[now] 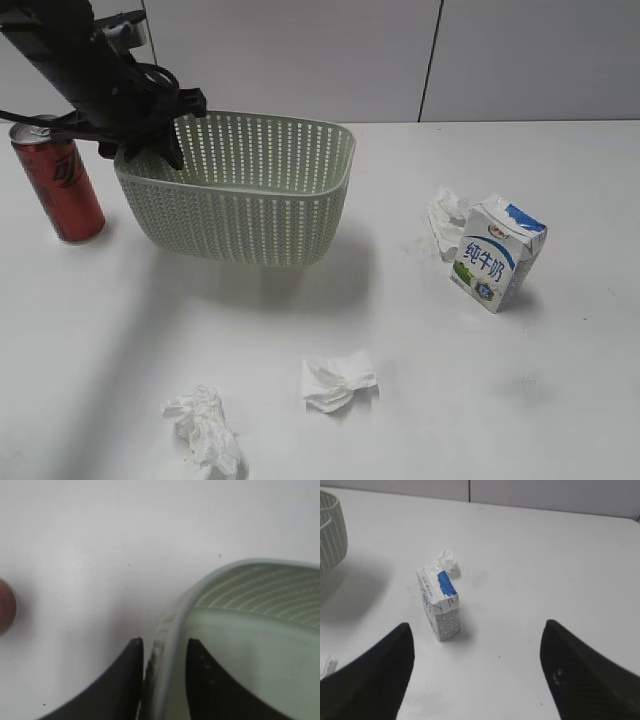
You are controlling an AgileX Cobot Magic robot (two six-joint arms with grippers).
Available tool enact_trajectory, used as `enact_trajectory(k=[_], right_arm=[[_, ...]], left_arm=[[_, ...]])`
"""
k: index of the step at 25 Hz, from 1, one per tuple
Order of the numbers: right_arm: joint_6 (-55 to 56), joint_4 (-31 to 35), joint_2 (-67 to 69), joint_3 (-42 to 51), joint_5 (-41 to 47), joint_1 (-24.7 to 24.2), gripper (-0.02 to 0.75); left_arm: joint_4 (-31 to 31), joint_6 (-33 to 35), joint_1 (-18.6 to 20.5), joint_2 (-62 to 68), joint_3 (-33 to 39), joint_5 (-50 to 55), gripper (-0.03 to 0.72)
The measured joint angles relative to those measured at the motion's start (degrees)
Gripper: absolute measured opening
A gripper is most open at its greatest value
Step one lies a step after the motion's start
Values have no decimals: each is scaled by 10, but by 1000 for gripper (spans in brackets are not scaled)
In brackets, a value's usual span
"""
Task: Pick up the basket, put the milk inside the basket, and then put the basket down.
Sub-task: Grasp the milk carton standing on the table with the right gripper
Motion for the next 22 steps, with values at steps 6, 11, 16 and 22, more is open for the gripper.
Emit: enact_trajectory(k=[6,11,16,22], right_arm=[[-163,103,212,-81,0,0,661],[-200,113,371,-168,44,9,669],[-203,79,479,-240,57,72,669],[-193,42,580,-282,45,103,669]], left_arm=[[0,0,0,0,0,-6,226],[0,0,0,0,0,-9,226],[0,0,0,0,0,-10,226],[0,0,0,0,0,-11,226]])
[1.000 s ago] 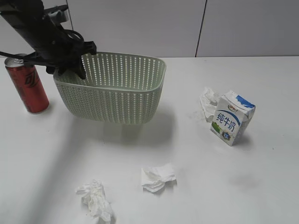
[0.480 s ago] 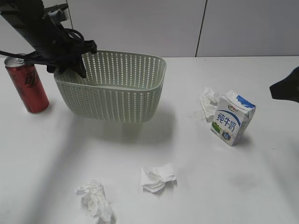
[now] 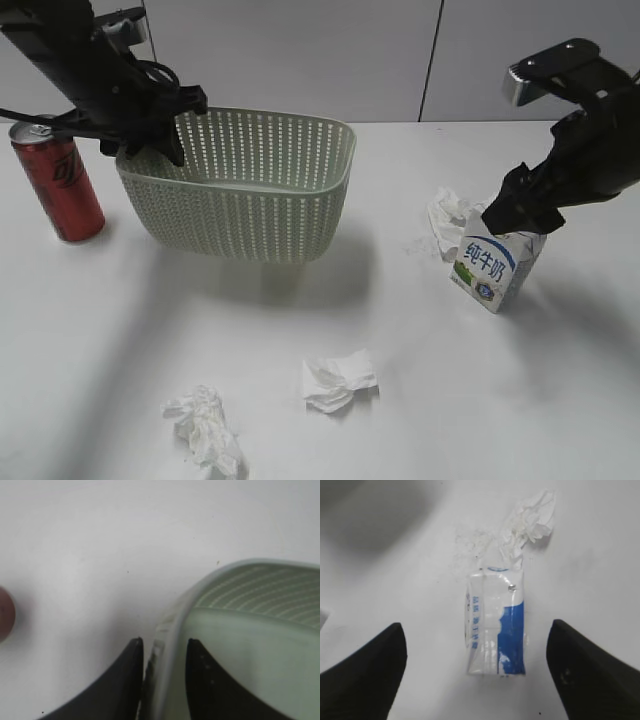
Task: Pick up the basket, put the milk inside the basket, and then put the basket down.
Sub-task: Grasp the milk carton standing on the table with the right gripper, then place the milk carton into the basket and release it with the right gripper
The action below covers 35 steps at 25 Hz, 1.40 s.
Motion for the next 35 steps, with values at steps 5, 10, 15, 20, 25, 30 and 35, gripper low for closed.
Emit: enact_trajectory(k=[5,10,15,20,25,30,35], right_arm=[[4,-12,59,-5,-23,1,669],[4,-14,114,-5,-43,1,647],[4,-14,143,-5,-60,1,518],[4,-14,144,-10,-65,1,354],[4,-17,144,-30,-24,1,331],[4,-17,123,-82,74,1,330],[5,-17,95,-170,179,7,329]], left_arm=[[0,0,0,0,0,-1,226],[0,0,0,0,0,-2,226],[0,0,0,0,0,-2,226],[0,0,0,0,0,-2,226],[0,0,0,0,0,-2,226],[0,0,0,0,0,-2,226],[0,0,0,0,0,-6,226]])
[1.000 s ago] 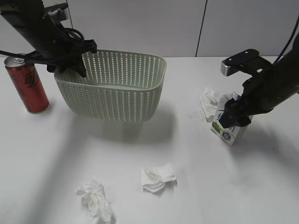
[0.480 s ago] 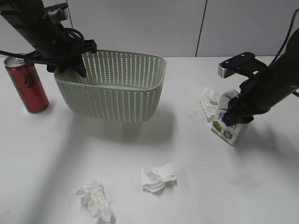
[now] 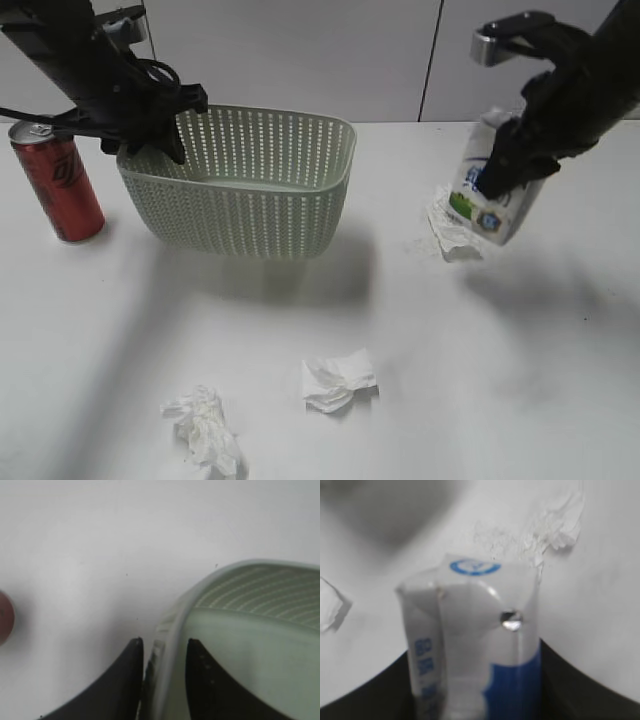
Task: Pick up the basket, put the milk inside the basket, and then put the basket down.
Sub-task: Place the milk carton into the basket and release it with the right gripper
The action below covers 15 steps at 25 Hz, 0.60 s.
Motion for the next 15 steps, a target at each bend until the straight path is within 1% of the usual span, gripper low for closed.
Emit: enact_trajectory(k=[2,4,9,15], right_arm=[[6,-2,-2,-51,32,16,329],[15,-5,-2,-99,46,41,329],[24,-2,9,-224,48,110,329],[38,-1,96,-336,49,164,329]], left_arm=[[0,0,0,0,0,0,226],[0,0,0,0,0,0,226],[0,0,0,0,0,-6,226],[-1,0,0,0,0,-20,226]])
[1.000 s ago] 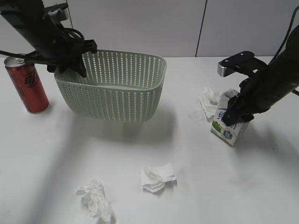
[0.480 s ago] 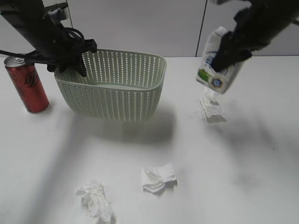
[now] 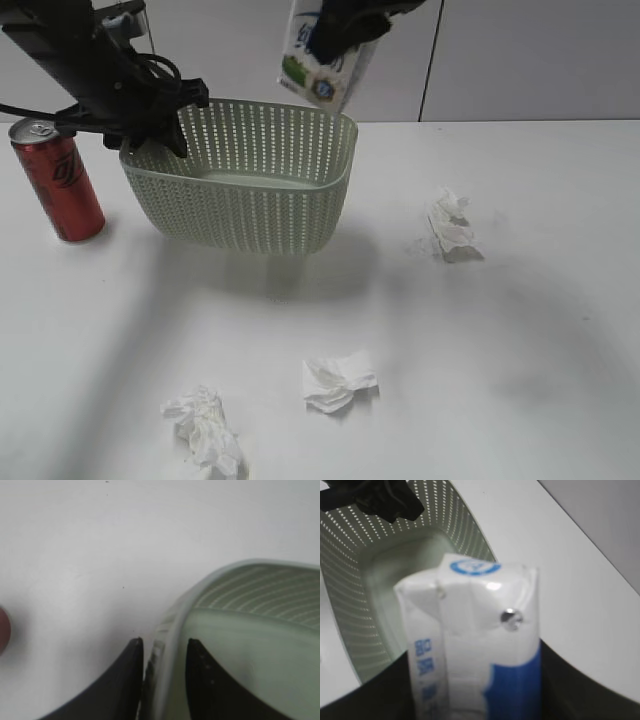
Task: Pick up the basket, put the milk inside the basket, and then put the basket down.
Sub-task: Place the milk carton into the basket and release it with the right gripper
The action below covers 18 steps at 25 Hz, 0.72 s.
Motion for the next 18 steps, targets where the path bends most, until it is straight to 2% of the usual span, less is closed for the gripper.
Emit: enact_trajectory(k=[6,15,18], right_arm=[[0,-42,110,-49,-5,43,329],[1,-51,181,-50,-32,48,335],[1,-49,182,-53,-47,49,408]], left_arm=[[0,0,0,0,0,-1,226],[1,0,0,0,0,-16,226],[3,0,0,0,0,-19,230]])
